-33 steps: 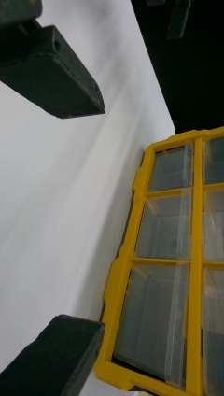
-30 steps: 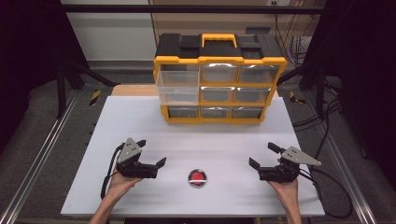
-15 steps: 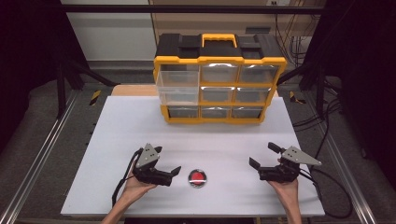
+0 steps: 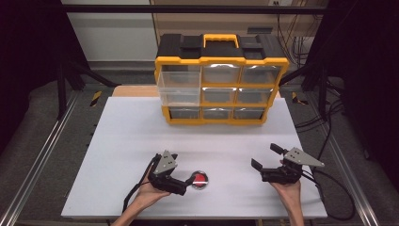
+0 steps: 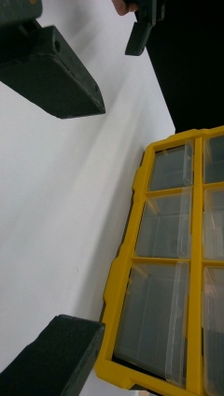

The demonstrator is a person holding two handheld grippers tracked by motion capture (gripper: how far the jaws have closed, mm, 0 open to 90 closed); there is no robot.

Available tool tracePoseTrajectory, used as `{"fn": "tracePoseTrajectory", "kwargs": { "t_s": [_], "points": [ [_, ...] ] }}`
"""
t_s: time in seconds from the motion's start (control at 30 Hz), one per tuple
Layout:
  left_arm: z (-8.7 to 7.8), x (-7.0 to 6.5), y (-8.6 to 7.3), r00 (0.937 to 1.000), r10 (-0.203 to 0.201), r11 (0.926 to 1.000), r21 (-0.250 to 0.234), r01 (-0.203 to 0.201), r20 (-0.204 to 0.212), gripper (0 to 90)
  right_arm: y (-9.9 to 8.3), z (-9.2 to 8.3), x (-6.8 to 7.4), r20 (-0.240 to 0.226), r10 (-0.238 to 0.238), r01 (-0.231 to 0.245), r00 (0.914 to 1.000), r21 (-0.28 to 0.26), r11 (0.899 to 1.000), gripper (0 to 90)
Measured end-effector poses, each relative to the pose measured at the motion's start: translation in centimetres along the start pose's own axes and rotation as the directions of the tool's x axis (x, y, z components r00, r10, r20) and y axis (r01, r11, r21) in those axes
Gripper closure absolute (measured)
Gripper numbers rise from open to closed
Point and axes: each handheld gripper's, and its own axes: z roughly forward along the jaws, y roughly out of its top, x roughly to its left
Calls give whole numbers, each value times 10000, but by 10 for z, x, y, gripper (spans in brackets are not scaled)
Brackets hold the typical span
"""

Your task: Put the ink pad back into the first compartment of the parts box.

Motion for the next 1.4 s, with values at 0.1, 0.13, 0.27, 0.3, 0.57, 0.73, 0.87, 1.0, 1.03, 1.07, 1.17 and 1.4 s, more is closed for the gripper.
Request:
{"fn": "tracePoseTrajectory", "kwargs": {
  "t_s": [0.1,0.13,0.27,0.3,0.57,0.73,0.87,1.0,1.03,1.07,1.17,1.4],
  "points": [
    [5,-4,0,10000,59,9998,176,-60,26,3,0,0,0,4,-3,3,10000,-5,10000,5],
    [7,-5,0,10000,76,9996,257,-77,60,4,0,0,0,5,-9,9,10000,-11,10000,5],
    [12,-9,0,9999,106,9988,478,-111,101,5,0,-1,1,-10,63,-63,10000,-12,10000,6],
    [13,-10,0,9998,62,9987,499,-70,162,7,0,-1,0,1,7,-7,10000,-22,10000,6],
    [27,-17,-3,9995,31,9942,1072,-65,320,12,0,-1,1,-30,36,-36,10000,-3,10000,6],
    [35,-21,-4,9994,22,9897,1427,-72,350,21,0,-1,0,-13,19,-19,10000,-13,10000,6],
    [41,-23,-5,9993,27,9868,1616,-87,374,29,0,-1,1,-37,16,-16,10000,31,10000,6],
    [44,-24,-6,9988,-116,9837,1799,29,473,48,0,0,0,-36,-39,39,10000,12,10000,6],
    [45,-24,-6,9987,-147,9829,1839,56,479,53,0,0,0,-47,-34,34,10000,10,10000,6],
    [46,-24,-7,9983,-214,9814,1915,107,538,57,0,0,0,-45,-37,37,10000,18,10000,6],
    [49,-25,-7,9985,-170,9783,2073,58,525,88,-1,1,0,-49,-27,27,10000,86,10000,5],
    [51,-25,-8,9980,-391,9746,2224,269,506,155,-1,1,0,-55,-34,34,10000,101,9999,5]
  ]
}}
